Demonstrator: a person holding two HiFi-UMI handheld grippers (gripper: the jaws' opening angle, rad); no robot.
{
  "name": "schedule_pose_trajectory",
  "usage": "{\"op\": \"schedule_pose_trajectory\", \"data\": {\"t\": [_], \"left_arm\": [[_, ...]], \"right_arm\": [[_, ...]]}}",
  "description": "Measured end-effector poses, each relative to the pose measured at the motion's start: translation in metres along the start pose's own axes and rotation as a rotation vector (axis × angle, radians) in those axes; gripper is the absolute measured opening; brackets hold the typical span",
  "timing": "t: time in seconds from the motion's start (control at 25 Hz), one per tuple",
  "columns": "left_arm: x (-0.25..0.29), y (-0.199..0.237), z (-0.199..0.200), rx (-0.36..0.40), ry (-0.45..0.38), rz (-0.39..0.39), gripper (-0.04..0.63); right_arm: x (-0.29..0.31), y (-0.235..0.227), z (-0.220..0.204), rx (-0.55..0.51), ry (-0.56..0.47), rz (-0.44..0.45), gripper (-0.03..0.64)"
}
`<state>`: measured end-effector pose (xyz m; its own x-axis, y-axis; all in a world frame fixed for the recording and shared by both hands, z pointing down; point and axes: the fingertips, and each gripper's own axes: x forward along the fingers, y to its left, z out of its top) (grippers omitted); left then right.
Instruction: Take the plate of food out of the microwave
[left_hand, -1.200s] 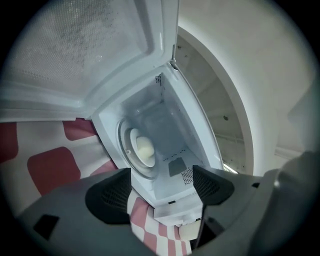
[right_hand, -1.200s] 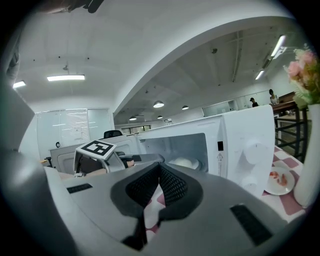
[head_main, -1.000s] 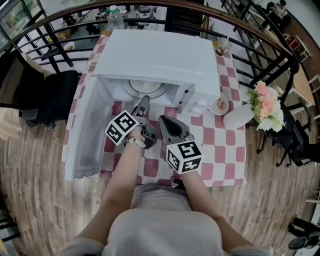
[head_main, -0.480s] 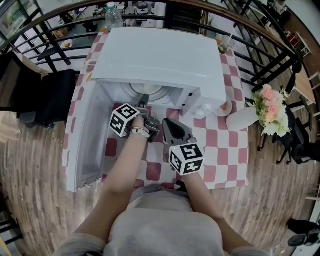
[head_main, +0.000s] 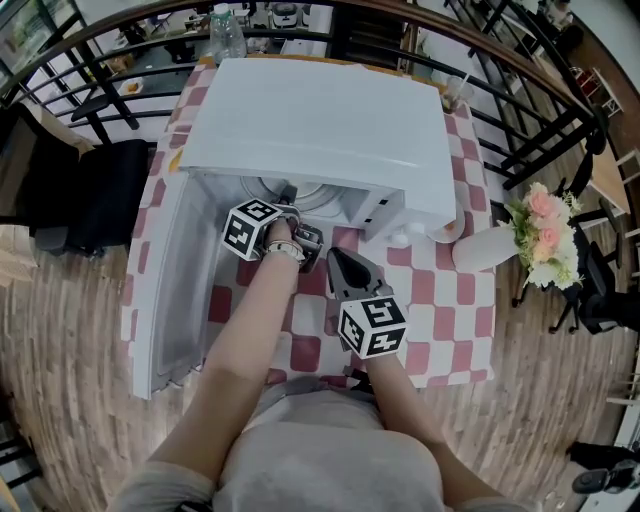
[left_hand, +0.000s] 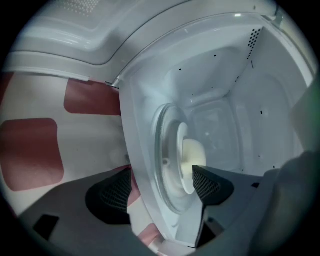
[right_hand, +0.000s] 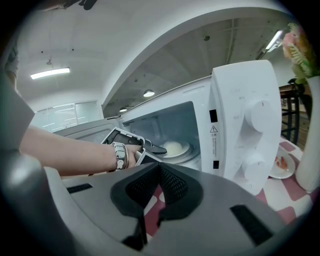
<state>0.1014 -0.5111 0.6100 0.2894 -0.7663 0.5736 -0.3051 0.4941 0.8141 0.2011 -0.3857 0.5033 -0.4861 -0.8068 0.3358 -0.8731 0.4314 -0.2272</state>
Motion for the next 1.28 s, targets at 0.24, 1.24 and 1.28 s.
{"op": "schedule_pose_trajectory", "data": {"t": [0.24,1.24,1.28], "left_arm": [[0.009,0.008,0.001,-0.020,-0.011,0.057,0.362],[-0.015,0.013,-0.006,-0.072,-0.035,-0.022,0.247],[-0.017,0.013,-0.006,-0.076,-0.035,-0.024,0.242]], "right_arm": [[0.004,-0.006,0.000,0.007,0.006,-0.008,0.023],[-0.004,-0.001,0.009,0.010,-0.028,0.012,0.023],[-0.005,-0.001,0.009,0.010,-0.030,0.012,0.023]]}}
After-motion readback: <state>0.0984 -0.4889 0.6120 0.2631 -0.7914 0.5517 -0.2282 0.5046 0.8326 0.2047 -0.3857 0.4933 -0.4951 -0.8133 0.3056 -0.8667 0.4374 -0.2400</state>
